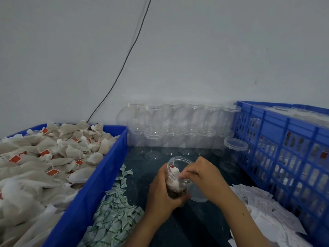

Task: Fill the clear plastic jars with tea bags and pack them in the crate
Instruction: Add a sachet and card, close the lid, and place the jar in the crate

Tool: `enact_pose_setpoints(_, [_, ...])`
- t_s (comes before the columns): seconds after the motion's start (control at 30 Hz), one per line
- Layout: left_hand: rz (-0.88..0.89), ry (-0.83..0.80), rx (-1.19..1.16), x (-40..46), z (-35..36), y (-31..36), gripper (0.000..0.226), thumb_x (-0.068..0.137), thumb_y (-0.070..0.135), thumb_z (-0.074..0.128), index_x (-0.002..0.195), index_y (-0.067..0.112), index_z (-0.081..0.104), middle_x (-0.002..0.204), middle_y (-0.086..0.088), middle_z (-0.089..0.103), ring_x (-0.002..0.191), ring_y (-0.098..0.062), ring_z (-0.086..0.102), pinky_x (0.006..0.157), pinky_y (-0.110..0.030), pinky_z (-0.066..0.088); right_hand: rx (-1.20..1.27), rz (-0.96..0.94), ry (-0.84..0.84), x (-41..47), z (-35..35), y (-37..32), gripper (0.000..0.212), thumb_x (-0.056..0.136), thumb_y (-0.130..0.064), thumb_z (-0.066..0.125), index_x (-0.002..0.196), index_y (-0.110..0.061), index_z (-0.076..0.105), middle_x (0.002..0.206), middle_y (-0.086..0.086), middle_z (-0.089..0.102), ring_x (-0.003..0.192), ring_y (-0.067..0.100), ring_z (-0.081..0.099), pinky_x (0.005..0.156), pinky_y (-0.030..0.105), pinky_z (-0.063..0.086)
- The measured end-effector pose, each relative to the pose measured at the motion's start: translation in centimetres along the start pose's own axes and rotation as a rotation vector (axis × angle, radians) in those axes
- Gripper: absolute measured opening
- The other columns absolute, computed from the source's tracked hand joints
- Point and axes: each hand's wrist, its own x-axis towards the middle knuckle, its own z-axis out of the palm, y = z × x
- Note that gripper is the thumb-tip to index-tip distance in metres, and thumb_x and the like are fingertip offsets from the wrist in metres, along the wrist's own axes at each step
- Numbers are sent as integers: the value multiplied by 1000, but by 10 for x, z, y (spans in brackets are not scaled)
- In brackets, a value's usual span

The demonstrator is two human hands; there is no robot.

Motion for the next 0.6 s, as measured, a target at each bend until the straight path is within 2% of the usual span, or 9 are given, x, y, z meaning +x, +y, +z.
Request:
enact_pose_setpoints(0.07, [-9, -18, 18, 1, 0, 0, 97, 55, 53, 83, 136, 44, 32, 125, 20, 55, 116, -3, 54, 97, -33, 48, -72, 21, -48, -2, 1, 0, 40, 96, -42, 47, 82, -15, 73, 73, -1, 55, 82, 11, 44, 77, 28, 39])
enact_pose_setpoints(0.13, [-14, -27, 21, 1, 1, -1, 100, 54, 54, 83, 139, 39, 32, 126, 20, 55, 116, -3, 53, 97, -34, 48, -125, -3, 30, -5, 2, -1, 49, 101, -43, 34, 83, -16, 71, 78, -2, 60, 81, 8, 41, 79, 27, 34])
enact_pose_setpoints(0.23, [-24, -34, 10, 3, 1, -4, 99, 54, 52, 84, 139, 38, 35, 127, 22, 54, 118, 0, 53, 98, -29, 47, -109, -114, 218, -8, 3, -6, 46, 99, -31, 28, 92, -23, 72, 93, -16, 67, 86, 5, 43, 79, 24, 26])
enact_pose_setpoints(0.37, [-16, -9, -9, 3, 2, -4, 87, 53, 53, 82, 127, 49, 37, 124, 41, 47, 115, 12, 49, 89, -4, 38, -90, -157, 188, -6, 12, -5, 44, 95, -26, 28, 115, -30, 67, 116, -19, 63, 110, 3, 46, 95, 21, 20])
enact_pose_setpoints(0.5, [-23, 17, -31, 3, 1, -5, 87, 53, 53, 84, 123, 61, 33, 123, 36, 51, 113, 11, 52, 87, -3, 39, -59, -167, 156, -6, 21, -1, 46, 96, -29, 24, 118, -33, 65, 117, -22, 61, 112, -6, 41, 100, 14, 11])
enact_pose_setpoints(0.6, [-26, 7, -39, 3, 1, -5, 92, 52, 50, 85, 127, 56, 33, 124, 27, 55, 114, 6, 54, 88, -7, 42, 12, -156, 88, -6, 25, 2, 47, 96, -32, 23, 119, -34, 64, 118, -33, 53, 118, -10, 37, 105, 15, 9])
